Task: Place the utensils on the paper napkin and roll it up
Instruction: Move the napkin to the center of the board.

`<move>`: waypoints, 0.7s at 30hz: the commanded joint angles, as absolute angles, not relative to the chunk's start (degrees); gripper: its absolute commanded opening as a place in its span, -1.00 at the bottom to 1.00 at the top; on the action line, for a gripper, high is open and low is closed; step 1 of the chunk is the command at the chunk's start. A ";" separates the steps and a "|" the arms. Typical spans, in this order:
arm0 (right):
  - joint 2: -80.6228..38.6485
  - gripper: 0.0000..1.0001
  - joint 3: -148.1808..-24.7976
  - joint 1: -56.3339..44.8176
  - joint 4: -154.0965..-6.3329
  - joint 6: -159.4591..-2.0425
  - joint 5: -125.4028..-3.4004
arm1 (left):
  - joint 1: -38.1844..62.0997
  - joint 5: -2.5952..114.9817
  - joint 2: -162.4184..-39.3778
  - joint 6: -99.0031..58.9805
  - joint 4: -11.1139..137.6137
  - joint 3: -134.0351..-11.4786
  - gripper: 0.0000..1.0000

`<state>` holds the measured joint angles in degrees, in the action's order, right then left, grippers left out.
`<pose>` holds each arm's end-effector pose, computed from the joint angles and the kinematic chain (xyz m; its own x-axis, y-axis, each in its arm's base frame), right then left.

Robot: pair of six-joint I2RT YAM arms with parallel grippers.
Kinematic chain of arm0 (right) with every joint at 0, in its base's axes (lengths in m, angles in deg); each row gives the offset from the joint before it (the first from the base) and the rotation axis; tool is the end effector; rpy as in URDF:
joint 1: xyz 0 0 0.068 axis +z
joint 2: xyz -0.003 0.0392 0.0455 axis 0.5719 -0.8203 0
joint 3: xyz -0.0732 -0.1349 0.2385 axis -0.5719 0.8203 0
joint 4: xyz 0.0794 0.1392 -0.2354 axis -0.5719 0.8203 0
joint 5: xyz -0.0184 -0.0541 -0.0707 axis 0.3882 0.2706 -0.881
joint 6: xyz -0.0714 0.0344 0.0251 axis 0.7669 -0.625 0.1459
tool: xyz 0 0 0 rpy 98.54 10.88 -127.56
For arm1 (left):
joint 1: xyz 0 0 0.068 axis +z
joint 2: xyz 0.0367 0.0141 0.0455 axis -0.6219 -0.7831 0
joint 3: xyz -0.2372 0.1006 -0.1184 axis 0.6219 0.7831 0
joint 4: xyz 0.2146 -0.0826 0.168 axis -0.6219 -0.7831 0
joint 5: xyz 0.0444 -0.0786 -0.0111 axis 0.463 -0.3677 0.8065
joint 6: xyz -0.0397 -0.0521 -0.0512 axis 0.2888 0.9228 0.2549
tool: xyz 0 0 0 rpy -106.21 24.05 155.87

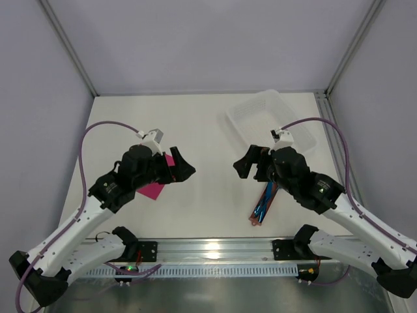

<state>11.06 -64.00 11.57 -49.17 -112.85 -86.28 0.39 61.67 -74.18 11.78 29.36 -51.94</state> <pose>0.1730 0.1561 0.3337 -0.5947 0.2582 -0.7614 -0.2297 0.8530 0.4686 0.1813 -0.1465 0.3213 -0.7244 -0.3039 -0.6188 0.2088 0.7587 -0.6171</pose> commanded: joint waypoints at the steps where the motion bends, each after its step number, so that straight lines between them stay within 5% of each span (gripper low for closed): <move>1: 12.98 0.99 -66.31 11.96 -51.63 -111.03 -87.07 | 0.58 63.66 -75.32 11.92 28.55 -54.90 0.88; 6: 15.17 0.99 -66.23 11.96 -50.49 -110.15 -87.60 | 0.66 71.81 -79.27 9.20 24.24 -59.29 0.61; 11: 18.60 0.99 -64.56 11.87 -51.01 -106.99 -85.93 | 3.03 77.28 -84.46 6.47 20.20 -64.12 -0.36; 13: 20.53 0.99 -63.25 11.87 -51.71 -105.41 -84.10 | 7.57 76.24 -87.61 6.03 18.53 -64.83 -0.99; 21: 25.11 0.99 -60.25 11.87 -52.16 -103.82 -83.20 | 25.27 69.55 -96.06 8.75 20.97 -61.33 -0.99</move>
